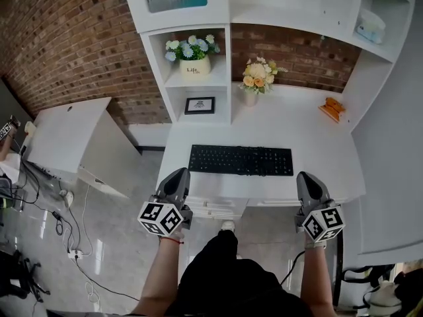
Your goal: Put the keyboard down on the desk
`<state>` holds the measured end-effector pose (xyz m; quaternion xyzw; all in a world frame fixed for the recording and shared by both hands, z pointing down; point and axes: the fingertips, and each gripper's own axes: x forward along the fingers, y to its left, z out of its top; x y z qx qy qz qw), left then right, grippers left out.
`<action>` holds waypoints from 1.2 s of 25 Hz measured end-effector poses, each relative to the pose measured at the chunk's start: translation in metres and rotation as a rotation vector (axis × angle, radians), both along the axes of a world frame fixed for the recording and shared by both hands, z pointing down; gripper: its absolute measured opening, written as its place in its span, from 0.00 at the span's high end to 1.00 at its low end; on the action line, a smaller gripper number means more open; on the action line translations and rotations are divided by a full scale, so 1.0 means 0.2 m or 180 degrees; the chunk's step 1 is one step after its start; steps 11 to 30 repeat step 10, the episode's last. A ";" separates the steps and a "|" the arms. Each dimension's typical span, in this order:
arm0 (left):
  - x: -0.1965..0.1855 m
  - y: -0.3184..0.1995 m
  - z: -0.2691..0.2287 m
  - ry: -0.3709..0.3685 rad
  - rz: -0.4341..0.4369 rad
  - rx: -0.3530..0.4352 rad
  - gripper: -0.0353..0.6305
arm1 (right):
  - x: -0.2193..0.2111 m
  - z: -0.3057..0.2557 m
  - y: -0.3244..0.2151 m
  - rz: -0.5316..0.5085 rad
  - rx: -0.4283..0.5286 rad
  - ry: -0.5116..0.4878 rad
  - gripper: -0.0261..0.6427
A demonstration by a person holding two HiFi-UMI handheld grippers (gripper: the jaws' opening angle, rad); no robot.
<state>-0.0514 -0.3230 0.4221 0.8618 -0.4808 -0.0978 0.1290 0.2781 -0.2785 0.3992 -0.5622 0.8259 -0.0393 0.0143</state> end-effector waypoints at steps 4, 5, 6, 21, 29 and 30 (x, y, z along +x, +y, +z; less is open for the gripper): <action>-0.02 0.02 0.00 -0.0028 -0.0020 0.0024 0.95 | -0.01 -0.02 0.03 0.0018 0.0056 0.0014 0.96; -0.02 0.02 0.00 -0.0024 -0.0026 0.0032 0.95 | -0.01 -0.02 0.03 0.0021 0.0064 0.0018 0.96; -0.02 0.02 -0.01 -0.0019 -0.0029 0.0037 0.95 | -0.01 -0.03 0.04 0.0025 0.0069 0.0023 0.96; -0.02 0.03 -0.02 -0.0017 -0.0017 0.0053 0.95 | 0.00 -0.03 0.06 0.0054 0.0078 0.0014 0.96; -0.02 0.03 -0.02 -0.0017 -0.0017 0.0053 0.95 | 0.00 -0.03 0.06 0.0054 0.0078 0.0014 0.96; -0.02 0.03 -0.02 -0.0017 -0.0017 0.0053 0.95 | 0.00 -0.03 0.06 0.0054 0.0078 0.0014 0.96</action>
